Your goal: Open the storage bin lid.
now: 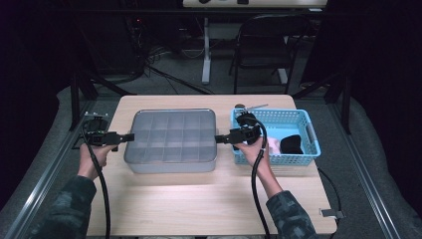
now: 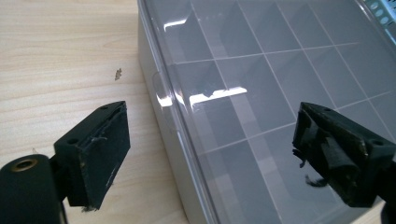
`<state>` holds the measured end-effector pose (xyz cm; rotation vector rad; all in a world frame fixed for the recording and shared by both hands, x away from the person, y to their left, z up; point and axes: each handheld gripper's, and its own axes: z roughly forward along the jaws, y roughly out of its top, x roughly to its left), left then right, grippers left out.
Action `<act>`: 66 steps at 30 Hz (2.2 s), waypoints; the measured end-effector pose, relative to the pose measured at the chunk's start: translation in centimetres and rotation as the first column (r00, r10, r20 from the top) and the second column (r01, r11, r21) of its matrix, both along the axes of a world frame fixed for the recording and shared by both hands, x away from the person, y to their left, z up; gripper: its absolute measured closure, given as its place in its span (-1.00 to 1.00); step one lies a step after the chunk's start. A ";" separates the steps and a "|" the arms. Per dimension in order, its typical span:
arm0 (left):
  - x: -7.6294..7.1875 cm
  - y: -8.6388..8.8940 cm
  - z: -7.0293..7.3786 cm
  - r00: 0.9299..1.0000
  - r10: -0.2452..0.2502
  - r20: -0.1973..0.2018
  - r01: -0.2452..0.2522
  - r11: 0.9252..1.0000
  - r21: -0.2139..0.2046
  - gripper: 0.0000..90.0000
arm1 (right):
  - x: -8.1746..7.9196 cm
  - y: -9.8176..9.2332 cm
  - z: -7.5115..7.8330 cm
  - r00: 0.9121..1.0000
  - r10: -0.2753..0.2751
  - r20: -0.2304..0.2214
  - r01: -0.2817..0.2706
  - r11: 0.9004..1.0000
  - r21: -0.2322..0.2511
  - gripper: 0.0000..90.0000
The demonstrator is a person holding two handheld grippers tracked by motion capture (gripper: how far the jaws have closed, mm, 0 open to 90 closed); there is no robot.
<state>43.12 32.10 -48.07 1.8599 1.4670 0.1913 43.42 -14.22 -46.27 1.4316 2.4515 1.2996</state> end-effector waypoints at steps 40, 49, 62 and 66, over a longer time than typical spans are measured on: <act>2.3 -0.4 -2.2 0.997 0.036 -0.073 -0.036 0.999 -0.001 0.07 | 5.0 2.0 -4.5 0.972 -0.122 -0.201 0.131 0.991 0.033 0.32; 2.1 -0.3 -1.7 0.998 0.030 -0.060 -0.028 0.999 0.038 0.29 | 5.0 1.8 -4.7 0.969 -0.115 -0.218 0.129 0.990 0.051 0.34; 2.1 -0.2 -1.8 0.997 0.042 -0.067 -0.041 0.999 0.016 0.29 | 4.9 1.7 -4.9 0.968 -0.129 -0.216 0.149 0.986 0.077 0.37; 2.1 -0.1 -1.6 0.997 0.041 -0.064 -0.040 0.999 0.029 0.39 | 4.9 1.7 -4.9 0.966 -0.132 -0.220 0.155 0.984 0.087 0.38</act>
